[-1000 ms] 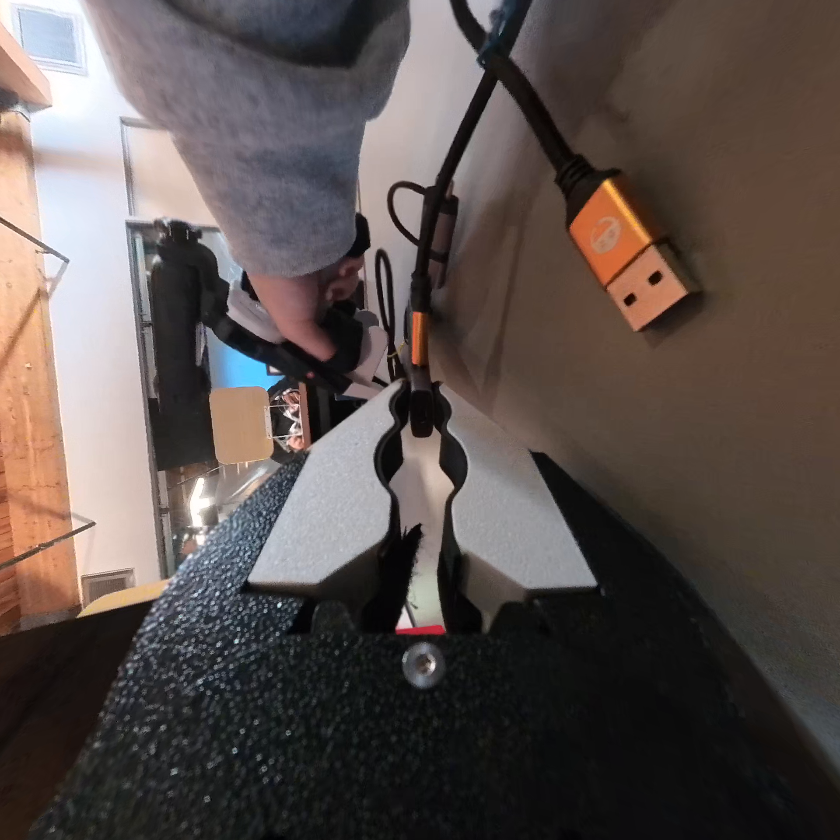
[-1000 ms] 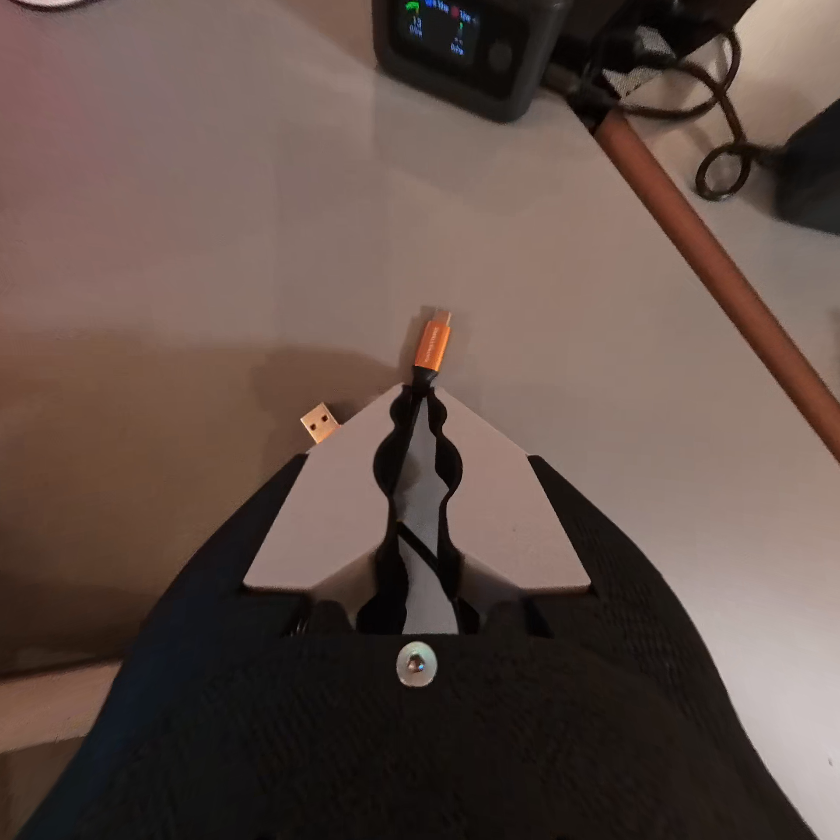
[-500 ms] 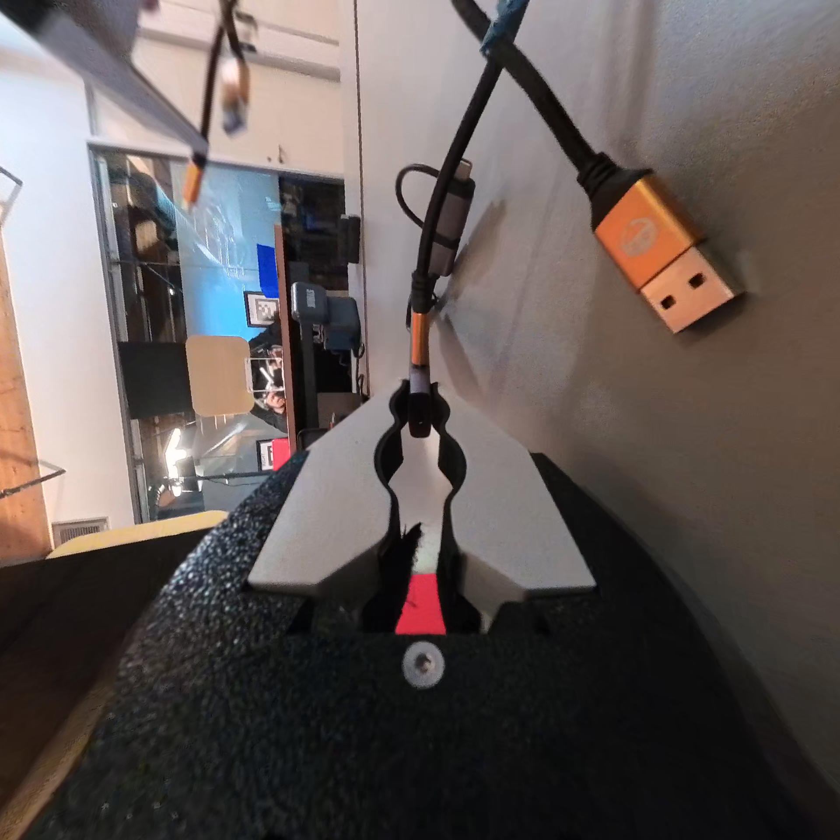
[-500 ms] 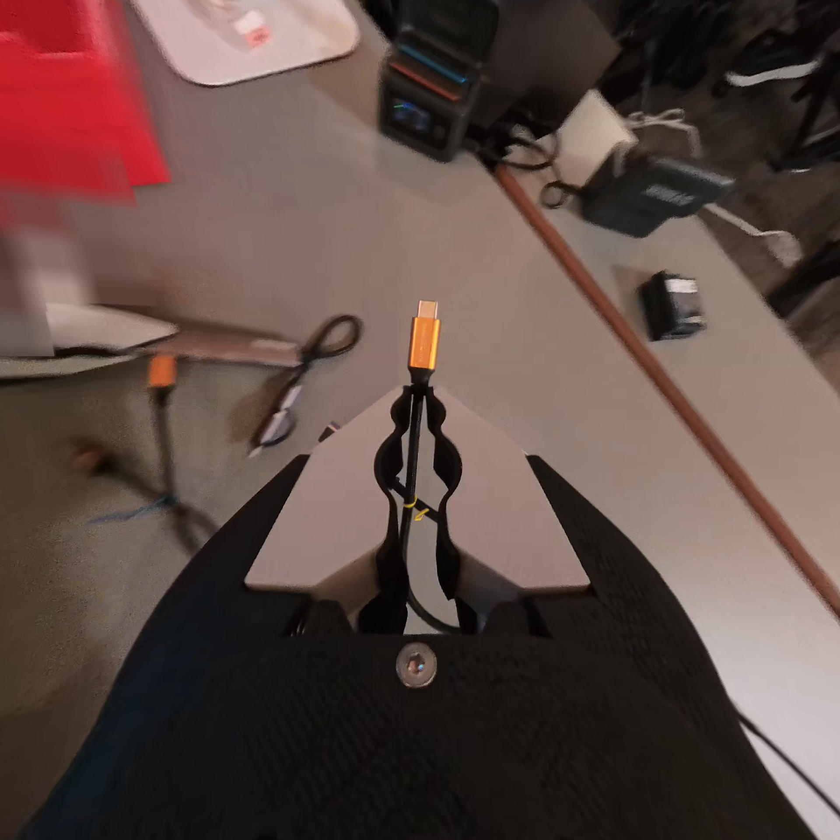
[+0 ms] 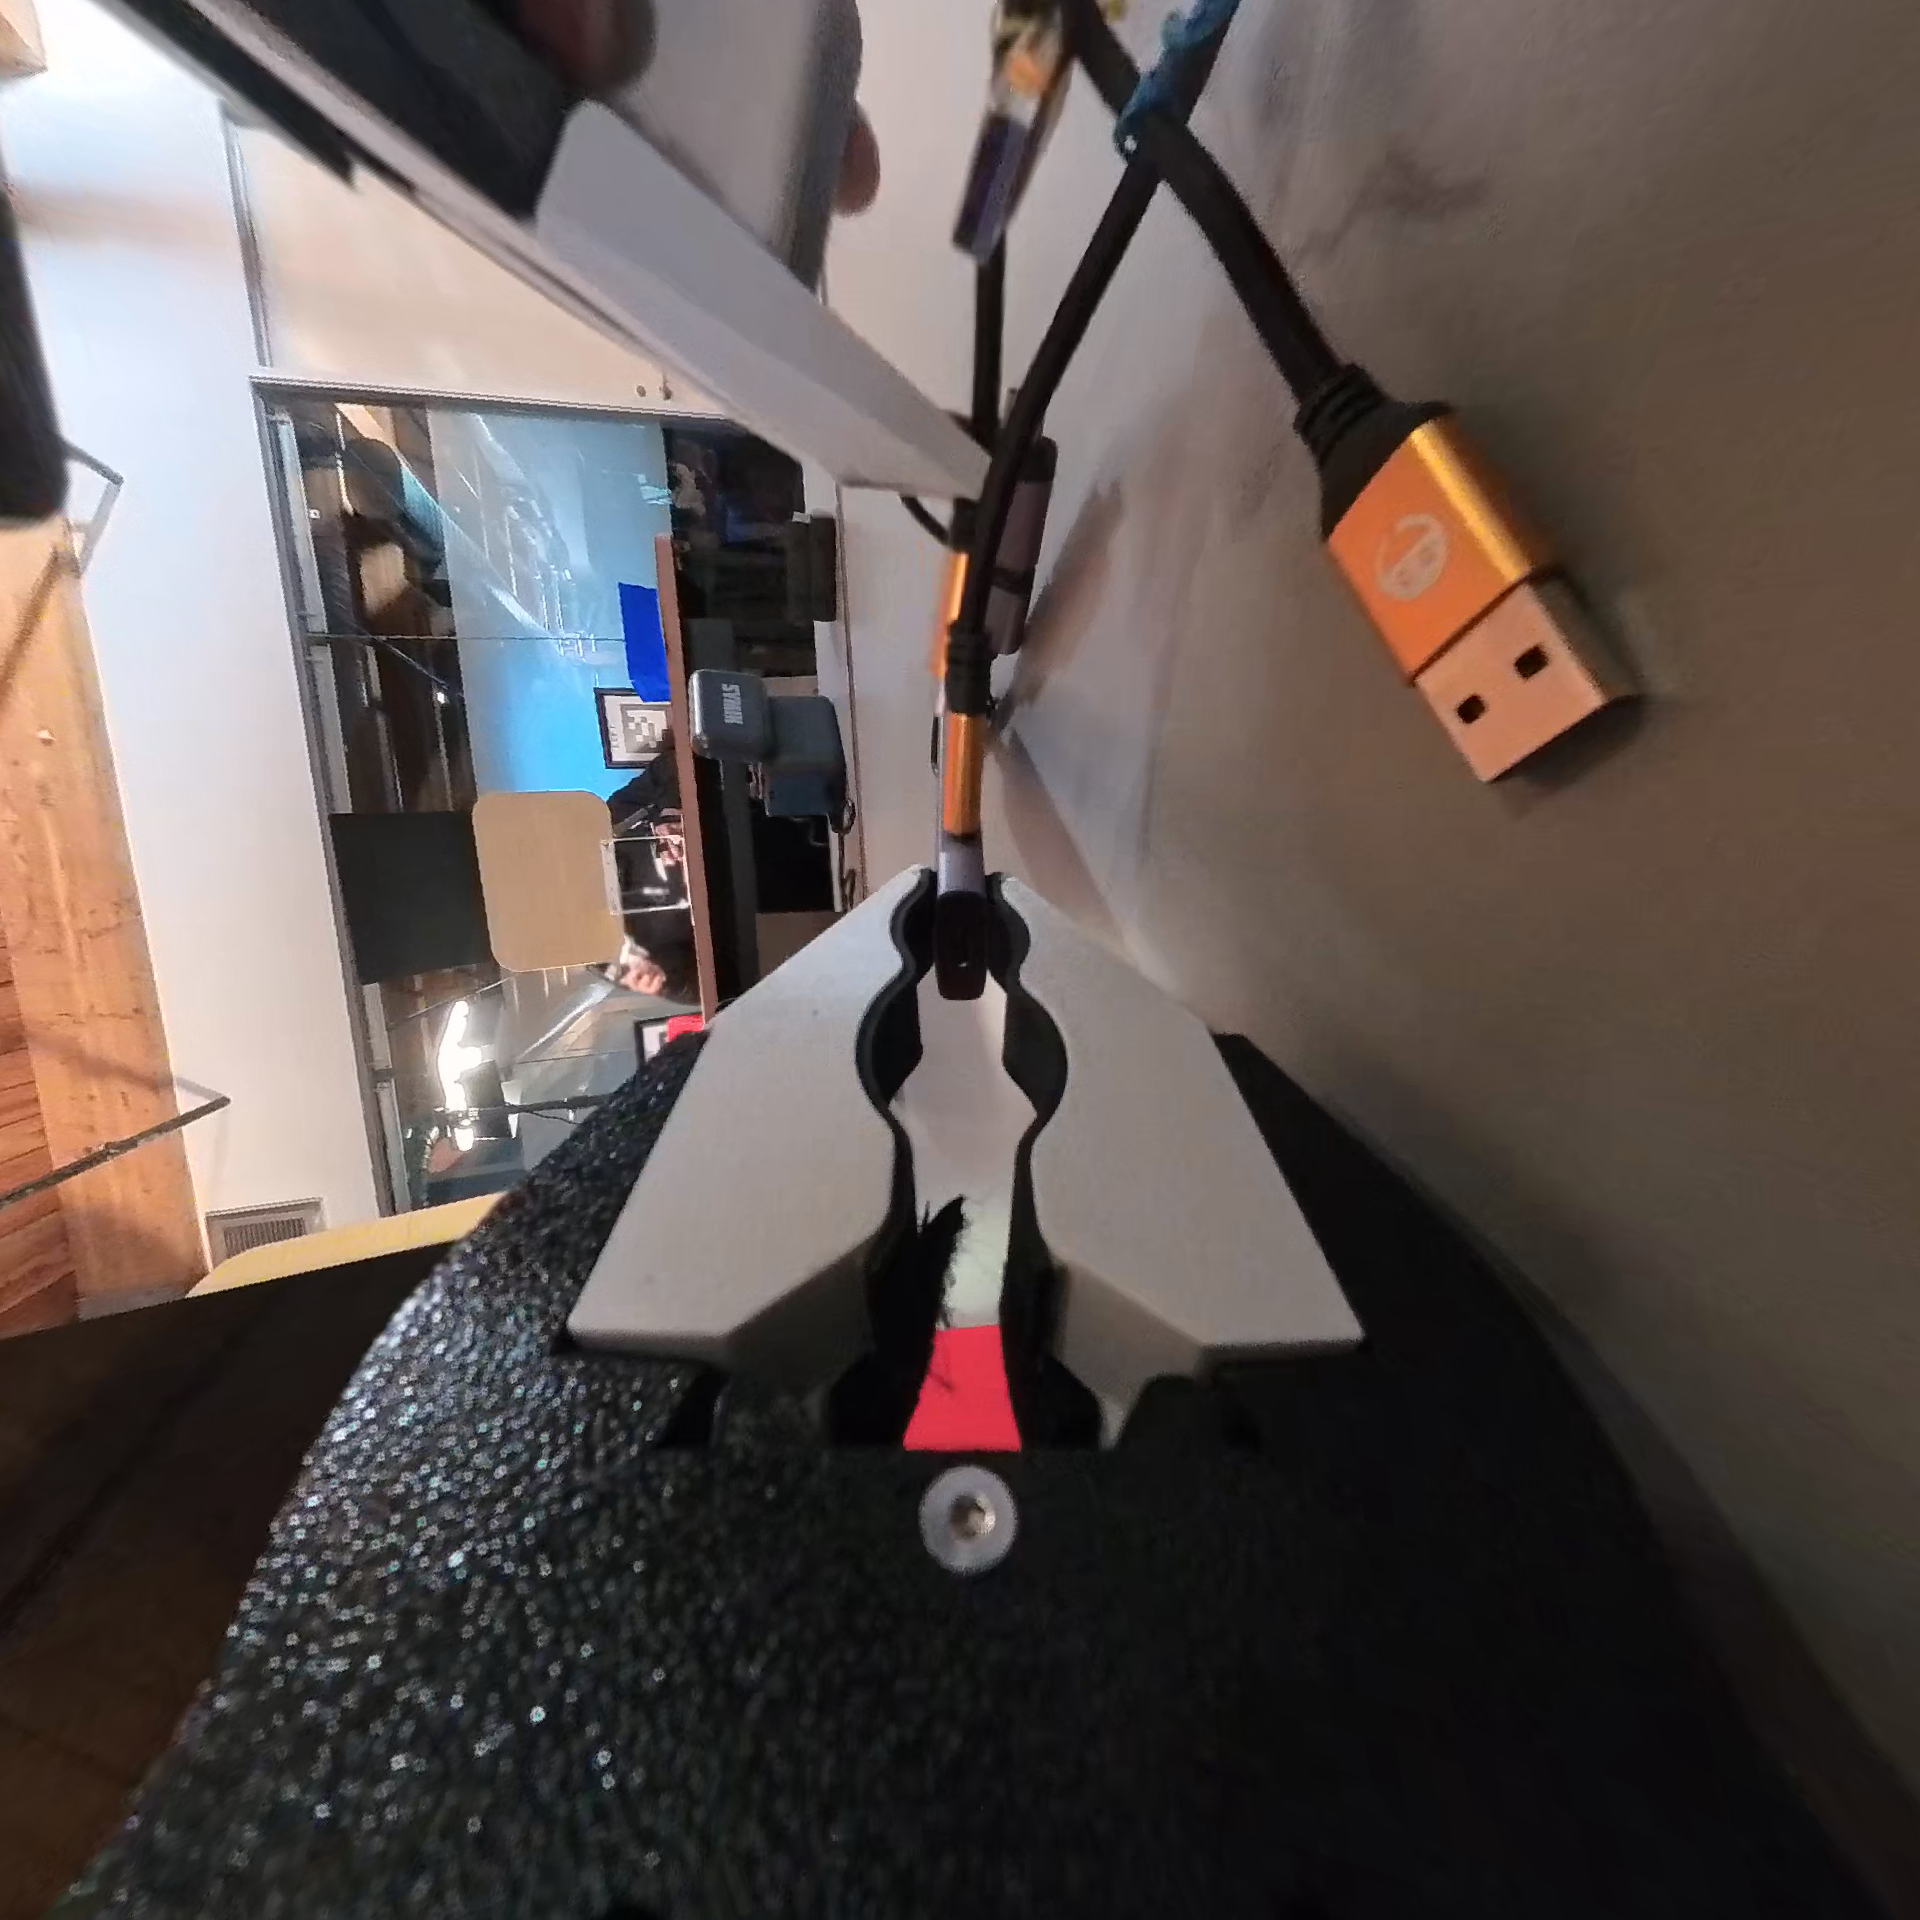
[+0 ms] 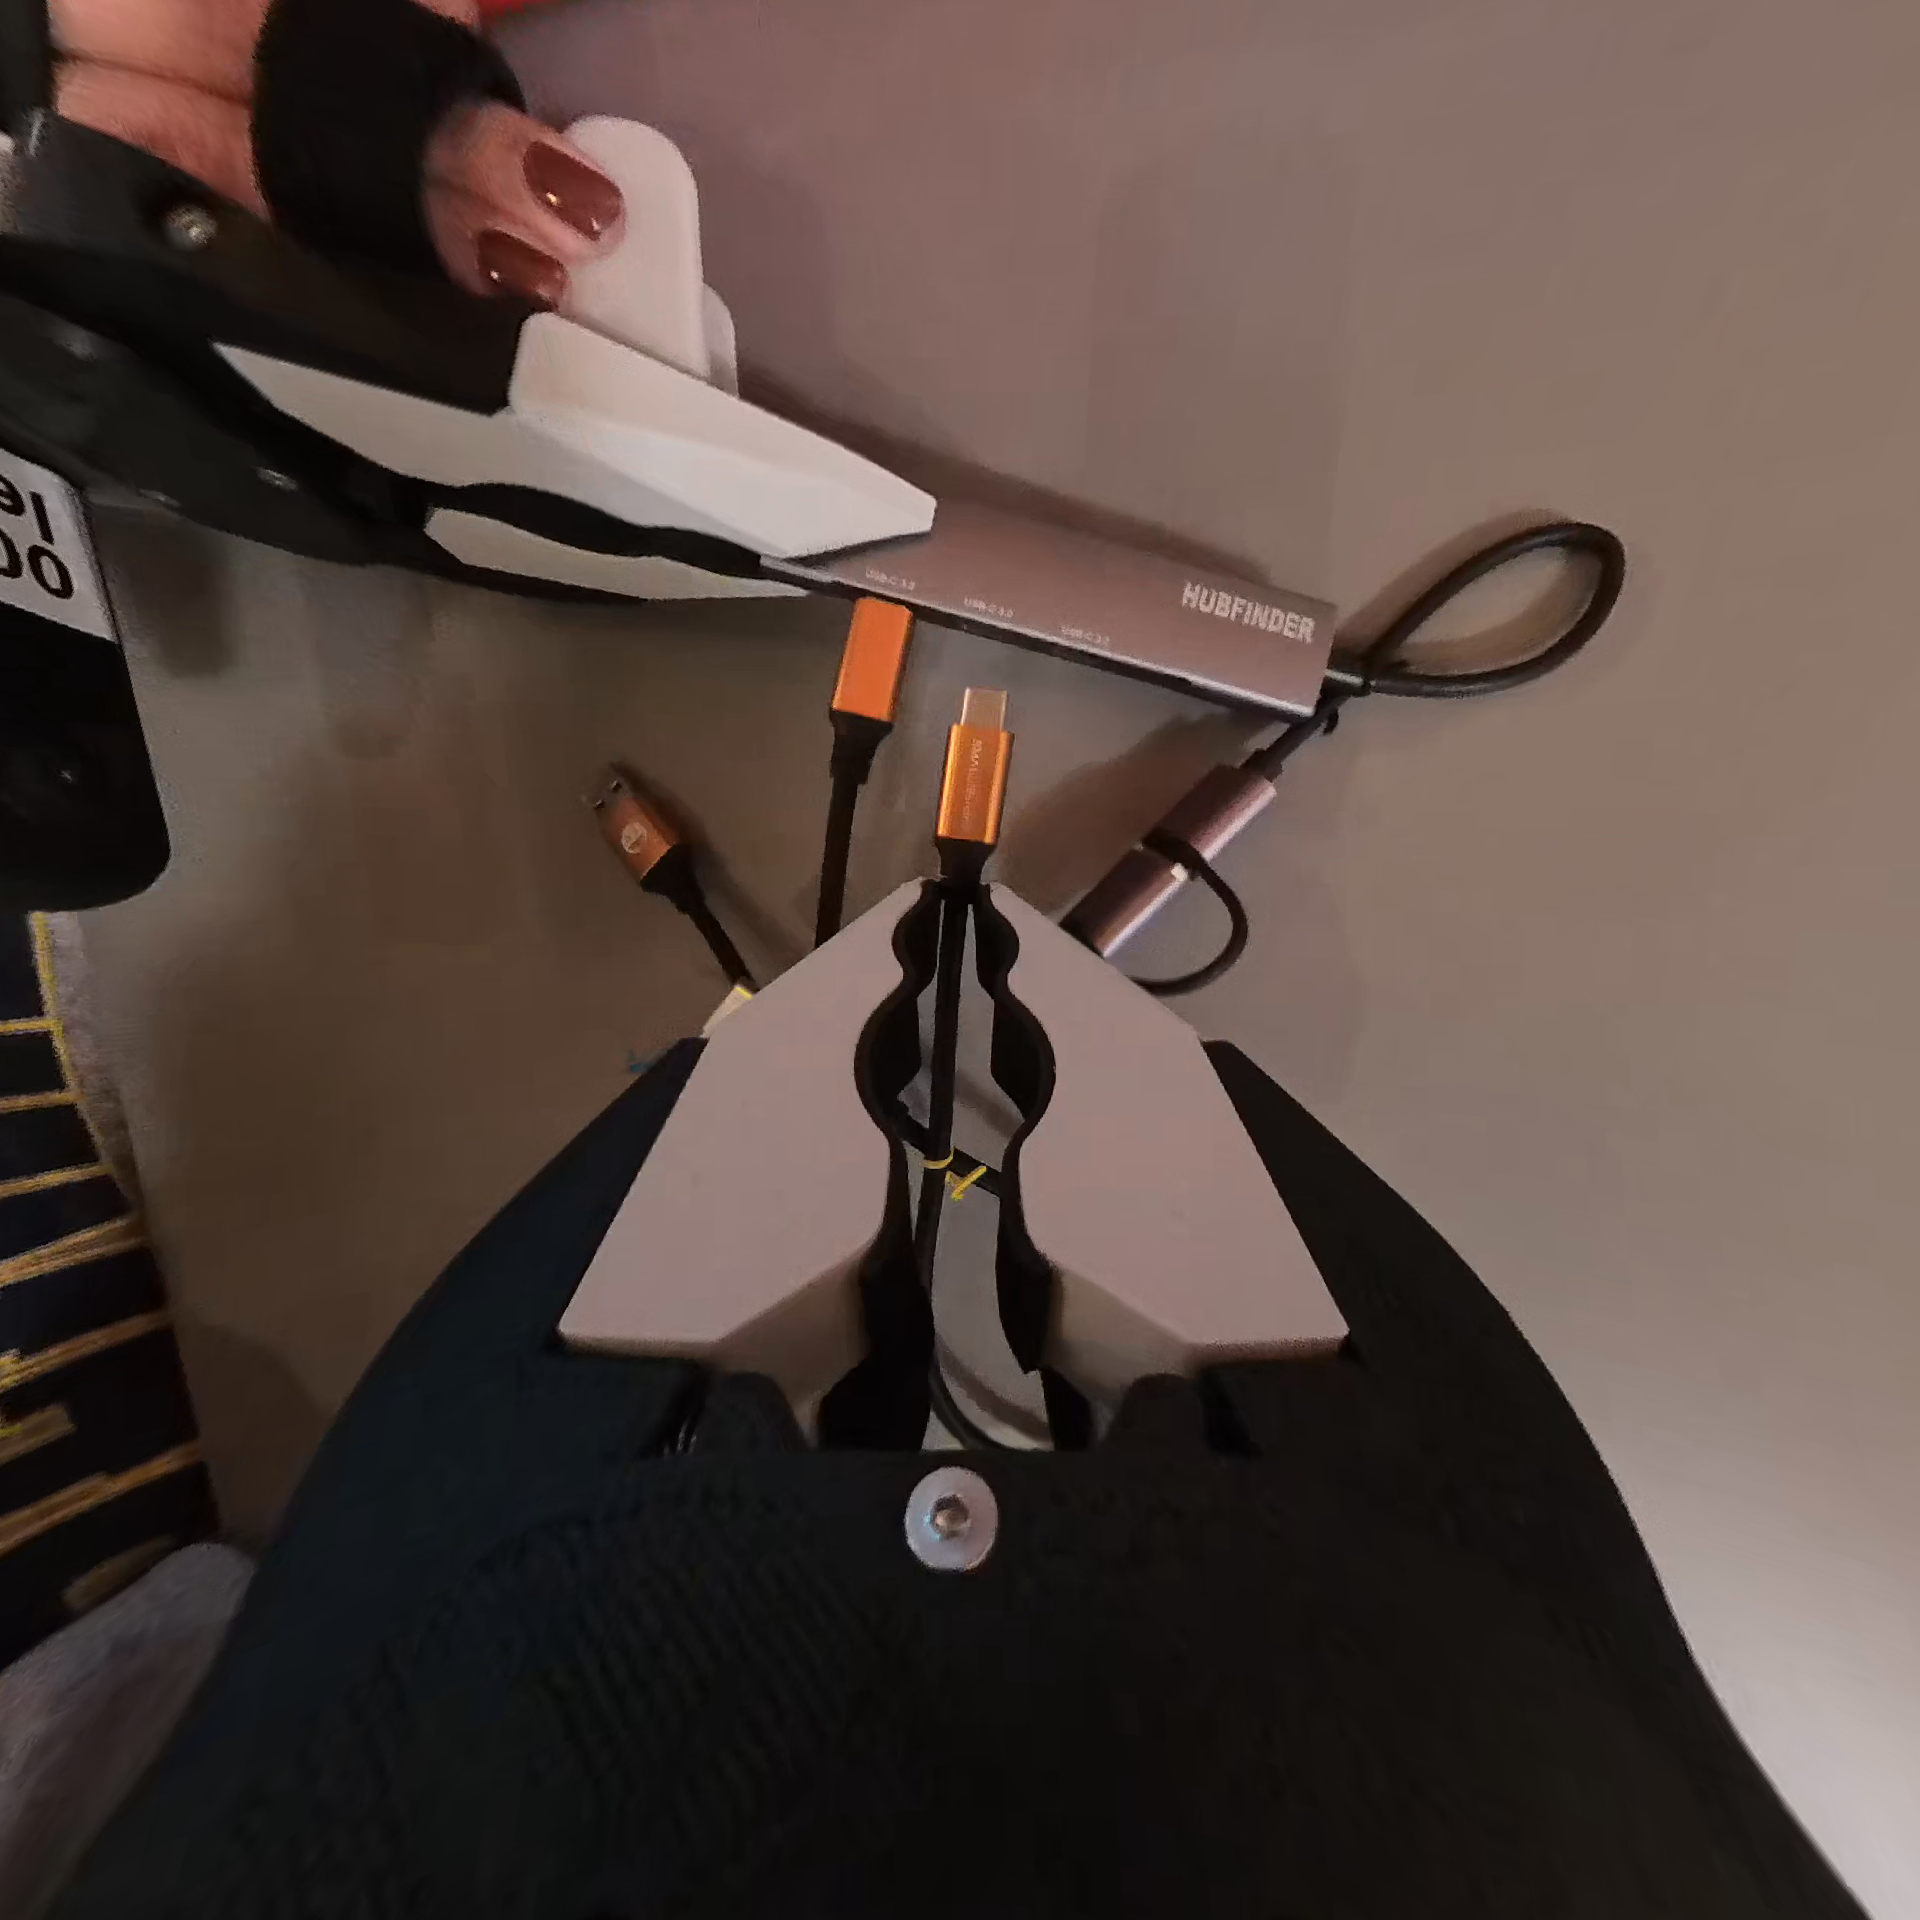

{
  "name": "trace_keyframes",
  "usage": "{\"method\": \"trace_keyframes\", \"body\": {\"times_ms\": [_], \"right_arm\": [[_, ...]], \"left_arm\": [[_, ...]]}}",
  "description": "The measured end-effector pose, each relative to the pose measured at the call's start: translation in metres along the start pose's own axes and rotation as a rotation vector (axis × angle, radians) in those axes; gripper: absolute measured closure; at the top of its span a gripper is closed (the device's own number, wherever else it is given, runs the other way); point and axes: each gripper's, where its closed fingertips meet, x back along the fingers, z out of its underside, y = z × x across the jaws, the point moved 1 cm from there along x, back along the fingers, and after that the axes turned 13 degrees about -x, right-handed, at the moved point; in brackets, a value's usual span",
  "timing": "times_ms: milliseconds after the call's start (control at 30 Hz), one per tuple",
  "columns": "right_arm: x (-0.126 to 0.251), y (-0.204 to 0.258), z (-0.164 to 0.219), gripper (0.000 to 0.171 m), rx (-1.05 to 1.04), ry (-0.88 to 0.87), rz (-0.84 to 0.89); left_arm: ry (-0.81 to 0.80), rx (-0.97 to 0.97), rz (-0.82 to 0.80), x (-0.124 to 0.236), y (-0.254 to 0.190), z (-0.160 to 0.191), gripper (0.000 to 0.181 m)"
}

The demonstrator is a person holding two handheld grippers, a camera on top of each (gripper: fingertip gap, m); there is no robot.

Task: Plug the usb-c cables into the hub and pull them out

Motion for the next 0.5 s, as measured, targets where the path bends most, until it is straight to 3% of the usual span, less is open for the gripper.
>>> {"method": "trace_keyframes", "body": {"times_ms": [33,500], "right_arm": [[-0.003,-0.001,-0.001,0.166,0.002,0.009,0.003],[-0.006,-0.013,-0.004,0.166,-0.048,-0.034,-0.02]], "left_arm": [[-0.002,-0.001,-0.001,0.001,0.0,0.0,0.175],[-0.013,-0.018,0.001,-0.001,0.004,-0.003,0.174]]}}
